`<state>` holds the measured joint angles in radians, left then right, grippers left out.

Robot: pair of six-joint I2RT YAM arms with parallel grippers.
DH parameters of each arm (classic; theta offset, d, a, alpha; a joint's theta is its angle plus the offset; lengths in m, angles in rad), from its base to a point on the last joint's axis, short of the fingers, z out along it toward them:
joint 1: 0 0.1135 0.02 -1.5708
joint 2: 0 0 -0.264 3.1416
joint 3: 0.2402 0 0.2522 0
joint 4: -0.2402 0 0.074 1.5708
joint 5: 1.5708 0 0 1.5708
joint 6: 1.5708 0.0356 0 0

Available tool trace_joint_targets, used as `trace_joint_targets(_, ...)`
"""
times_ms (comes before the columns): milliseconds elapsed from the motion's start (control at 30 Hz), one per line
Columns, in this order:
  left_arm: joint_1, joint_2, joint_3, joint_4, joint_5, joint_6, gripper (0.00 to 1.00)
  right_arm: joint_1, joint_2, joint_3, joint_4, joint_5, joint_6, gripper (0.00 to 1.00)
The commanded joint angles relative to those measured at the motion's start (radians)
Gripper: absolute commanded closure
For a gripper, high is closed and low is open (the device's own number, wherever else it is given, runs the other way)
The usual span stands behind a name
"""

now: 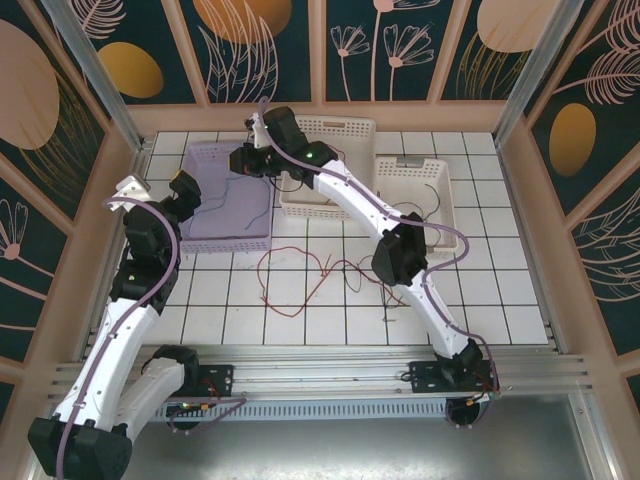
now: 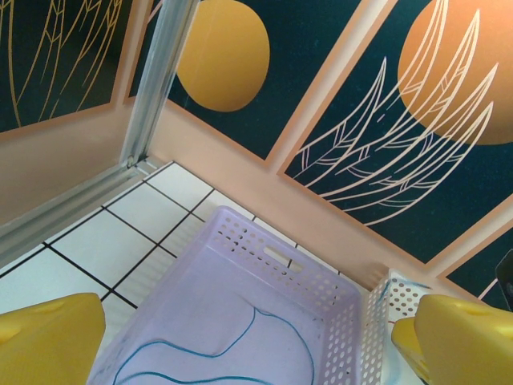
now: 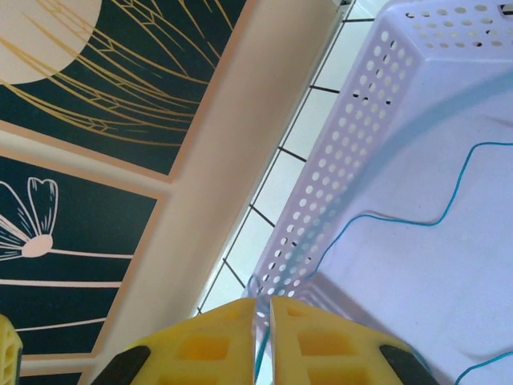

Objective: Untangle the cables

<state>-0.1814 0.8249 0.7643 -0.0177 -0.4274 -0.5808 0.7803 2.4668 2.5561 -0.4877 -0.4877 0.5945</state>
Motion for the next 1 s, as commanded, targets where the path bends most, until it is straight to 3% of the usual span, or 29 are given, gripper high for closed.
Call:
trace_joint_targets(0, 0.008, -0.005, -0.008, 0.036, 0.002, 0.016, 0.02, 0.0, 0.035, -0.007, -0.046, 0.003, 0.008, 0.86)
trace_joint_targets(267, 0.007, 0.0, -0.008, 0.036, 0.007, 0.018, 0.02, -0.004, 0.055, 0.019, -0.115, 0.012, -0.032, 0.82)
trace_joint_targets(400, 0.007, 0.013, -0.006, 0.036, 0.019, 0.02, 0.01, 0.007, -0.015, 0.021, -0.123, 0.068, -0.074, 0.74)
trace_joint_targets(600, 0.007, 0.05, 0.004, 0.022, 0.056, 0.024, 0.02, 0.04, -0.22, -0.054, -0.197, 0.251, -0.193, 0.55)
trace_joint_targets(767, -0.001, 0.085, 0.016, 0.017, 0.118, 0.022, 0.02, 0.111, -0.536, -0.45, -0.113, 0.446, -0.28, 0.46)
trace_joint_targets(967, -0.06, 0.169, 0.047, -0.008, 0.231, 0.002, 0.01, 0.137, -0.968, -0.994, 0.085, 0.498, -0.221, 0.39)
